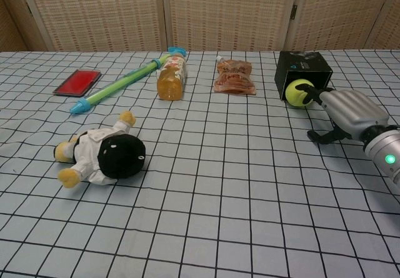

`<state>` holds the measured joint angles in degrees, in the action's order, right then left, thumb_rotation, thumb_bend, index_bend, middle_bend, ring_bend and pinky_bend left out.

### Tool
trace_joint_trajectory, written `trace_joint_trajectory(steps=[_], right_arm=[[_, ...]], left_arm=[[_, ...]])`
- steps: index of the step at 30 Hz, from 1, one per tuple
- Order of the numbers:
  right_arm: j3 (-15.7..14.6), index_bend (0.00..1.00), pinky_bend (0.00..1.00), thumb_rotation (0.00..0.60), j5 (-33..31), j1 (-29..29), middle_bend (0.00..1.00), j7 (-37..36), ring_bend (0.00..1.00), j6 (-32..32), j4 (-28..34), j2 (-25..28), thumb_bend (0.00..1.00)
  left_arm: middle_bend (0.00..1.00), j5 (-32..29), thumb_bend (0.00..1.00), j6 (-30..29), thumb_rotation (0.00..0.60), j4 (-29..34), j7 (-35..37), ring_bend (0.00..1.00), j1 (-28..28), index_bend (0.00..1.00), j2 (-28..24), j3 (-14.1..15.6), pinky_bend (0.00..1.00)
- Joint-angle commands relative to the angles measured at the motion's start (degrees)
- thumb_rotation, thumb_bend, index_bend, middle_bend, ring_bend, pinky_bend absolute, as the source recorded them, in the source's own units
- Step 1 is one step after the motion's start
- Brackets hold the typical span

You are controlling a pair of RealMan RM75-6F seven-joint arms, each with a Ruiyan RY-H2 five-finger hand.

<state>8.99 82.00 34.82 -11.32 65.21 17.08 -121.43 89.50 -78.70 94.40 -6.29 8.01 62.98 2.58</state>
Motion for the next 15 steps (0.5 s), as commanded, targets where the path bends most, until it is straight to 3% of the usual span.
trace_joint_trajectory(steps=[1,15], right_arm=[[0.16,0.01,0.36,0.600,-0.20,0.21,0.10,-0.58,0.09,-0.33,0.15,0.12,0.20],[1.03,0.00,0.30,0.600,-1.16,2.23,0.09,-2.28,0.05,-3.80,0.58,0.70,0.15]], left_arm=[[0.03,-0.01,0.42,-0.03,0.600,0.00,0.06,0.05,-0.02,0.13,0.00,0.01,0.44],[0.03,-0.42,0.42,0.03,0.600,-0.21,0.41,0.05,-0.05,0.13,-0.02,-0.12,0.44]])
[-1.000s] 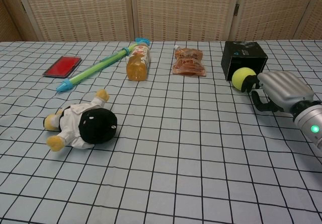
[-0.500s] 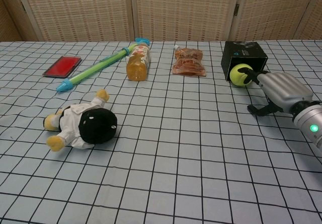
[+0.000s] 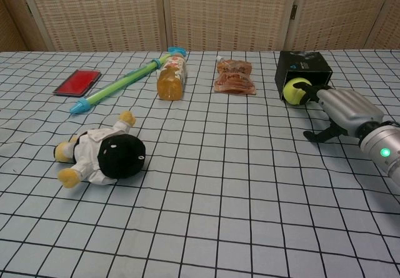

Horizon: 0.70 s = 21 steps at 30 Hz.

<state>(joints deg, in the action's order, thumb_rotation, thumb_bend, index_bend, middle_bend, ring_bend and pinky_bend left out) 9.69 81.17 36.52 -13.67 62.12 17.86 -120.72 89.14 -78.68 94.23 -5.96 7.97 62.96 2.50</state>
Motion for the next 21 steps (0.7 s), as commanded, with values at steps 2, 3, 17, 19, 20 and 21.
trace_joint_trajectory(steps=[2,3,17,19,20,21], right_arm=[[0.71,0.00,0.30,0.600,-0.70,0.93,0.09,-0.16,0.06,-1.28,-0.25,-0.07,0.14],[0.86,0.00,0.30,0.600,-0.84,1.11,0.09,-0.23,0.06,-1.41,-0.32,-0.09,0.14],[2.86,0.00,0.28,0.600,-2.51,2.63,0.23,0.09,0.08,-0.01,-1.42,-0.43,0.14],[2.80,0.00,0.28,0.600,-2.51,2.45,0.26,-0.02,0.08,0.12,-0.91,-0.23,0.14],[2.75,0.00,0.28,0.600,-2.49,2.33,0.28,-0.05,0.09,0.22,-0.47,-0.07,0.14],[2.54,0.00,0.27,0.600,-2.24,2.11,0.29,-0.30,0.09,0.85,0.37,0.28,0.14]], left_arm=[[0.03,-0.05,0.42,-0.02,0.600,-0.06,0.12,0.05,-0.03,0.13,-0.02,-0.02,0.44],[0.03,-0.05,0.42,-0.04,0.600,-0.08,0.14,0.05,-0.03,0.13,-0.02,-0.03,0.44],[0.03,-0.47,0.42,0.09,0.600,-0.25,0.41,0.05,-0.01,0.13,0.01,-0.18,0.44],[0.03,-0.48,0.42,0.10,0.600,-0.26,0.44,0.05,-0.02,0.13,0.00,-0.17,0.44],[0.03,-0.50,0.42,0.10,0.600,-0.26,0.48,0.05,-0.02,0.13,0.00,-0.18,0.44],[0.03,-0.51,0.42,0.08,0.600,-0.27,0.52,0.05,-0.02,0.13,-0.03,-0.20,0.44]])
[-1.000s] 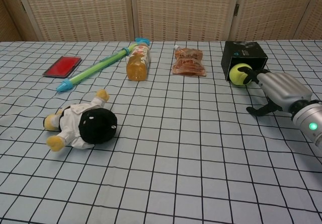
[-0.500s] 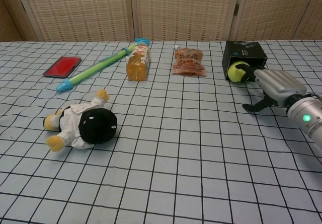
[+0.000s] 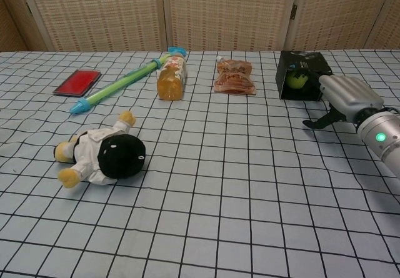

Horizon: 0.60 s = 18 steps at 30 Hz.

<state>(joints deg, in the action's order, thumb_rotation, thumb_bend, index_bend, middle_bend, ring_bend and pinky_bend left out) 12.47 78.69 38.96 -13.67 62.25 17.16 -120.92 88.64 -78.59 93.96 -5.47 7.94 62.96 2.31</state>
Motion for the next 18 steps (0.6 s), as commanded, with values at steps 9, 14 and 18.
trace_joint_trajectory(steps=[9,14,18], right_arm=[[-2.97,0.44,0.34,0.600,3.58,-5.75,0.30,5.32,0.20,13.36,13.09,6.70,0.14],[-4.12,0.48,0.36,0.600,2.63,-12.21,0.30,21.00,0.22,18.14,34.38,17.96,0.15],[-5.53,0.35,0.36,0.600,0.15,-17.38,0.30,32.69,0.22,19.35,56.38,30.74,0.15]], left_arm=[[0.03,0.11,0.42,-0.33,0.600,0.12,0.30,0.05,-0.11,0.13,-0.27,-0.04,0.44],[0.03,-0.22,0.42,-0.89,0.600,0.17,0.94,0.05,-0.40,0.13,-0.56,-0.27,0.44],[0.03,-0.65,0.42,-0.93,0.600,0.21,1.09,0.05,-0.52,0.13,-0.76,-0.41,0.44]])
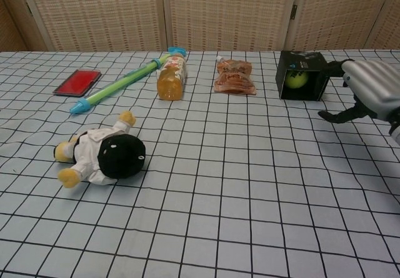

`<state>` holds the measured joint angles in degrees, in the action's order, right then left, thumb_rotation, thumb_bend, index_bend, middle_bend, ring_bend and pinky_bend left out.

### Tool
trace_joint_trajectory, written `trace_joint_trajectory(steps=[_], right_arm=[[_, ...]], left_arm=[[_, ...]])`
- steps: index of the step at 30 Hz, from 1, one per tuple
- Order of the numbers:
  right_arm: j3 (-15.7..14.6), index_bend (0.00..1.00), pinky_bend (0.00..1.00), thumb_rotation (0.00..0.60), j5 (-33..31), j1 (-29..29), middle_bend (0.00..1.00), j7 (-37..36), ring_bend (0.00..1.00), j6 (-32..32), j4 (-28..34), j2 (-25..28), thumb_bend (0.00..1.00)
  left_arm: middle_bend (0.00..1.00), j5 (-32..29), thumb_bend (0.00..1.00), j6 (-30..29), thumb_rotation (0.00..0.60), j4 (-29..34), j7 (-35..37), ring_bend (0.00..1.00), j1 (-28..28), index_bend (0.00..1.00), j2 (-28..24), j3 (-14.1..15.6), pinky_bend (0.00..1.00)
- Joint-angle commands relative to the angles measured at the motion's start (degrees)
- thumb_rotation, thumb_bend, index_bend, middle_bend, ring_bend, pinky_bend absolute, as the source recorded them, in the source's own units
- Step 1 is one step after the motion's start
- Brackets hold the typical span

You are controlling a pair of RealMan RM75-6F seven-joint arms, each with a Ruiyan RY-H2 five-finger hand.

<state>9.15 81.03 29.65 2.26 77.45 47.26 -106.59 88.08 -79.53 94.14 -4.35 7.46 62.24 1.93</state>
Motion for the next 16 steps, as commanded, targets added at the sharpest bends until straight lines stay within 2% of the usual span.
trace_joint_trajectory(steps=[1,4,6,8,11,16], right_arm=[[-2.59,0.32,0.36,0.600,-2.44,-8.91,0.30,17.78,0.22,4.40,29.31,18.52,0.15],[-4.15,0.18,0.33,0.600,-2.16,-11.16,0.23,18.70,0.17,5.02,35.35,24.10,0.15],[-4.94,0.08,0.26,0.600,-1.93,-12.60,0.15,18.36,0.10,5.71,37.47,26.85,0.15],[-5.43,0.03,0.21,0.600,-1.62,-13.58,0.11,18.01,0.05,6.27,38.46,28.58,0.14],[-5.84,0.01,0.17,0.600,-1.76,-14.71,0.07,17.22,0.00,6.29,39.17,30.51,0.13],[-5.87,0.00,0.15,0.600,-2.79,-15.63,0.05,16.37,0.00,5.07,39.94,32.10,0.13]], left_arm=[[0.03,-0.12,0.42,0.03,0.600,0.08,-0.09,0.05,-0.04,0.13,-0.07,-0.02,0.44],[0.03,-0.12,0.42,-0.23,0.600,0.23,-0.29,0.05,-0.14,0.13,-0.13,-0.11,0.44],[0.03,-0.05,0.42,-0.57,0.600,0.29,-0.59,0.05,-0.25,0.13,-0.11,-0.20,0.44],[0.03,-0.07,0.42,-0.69,0.600,0.37,-0.86,0.05,-0.29,0.13,-0.05,-0.26,0.44],[0.03,-0.24,0.42,-0.65,0.600,0.50,-1.45,0.05,-0.29,0.13,0.08,-0.33,0.44],[0.03,-0.60,0.42,-0.31,0.600,0.79,-2.49,0.05,-0.21,0.13,0.32,-0.42,0.44]])
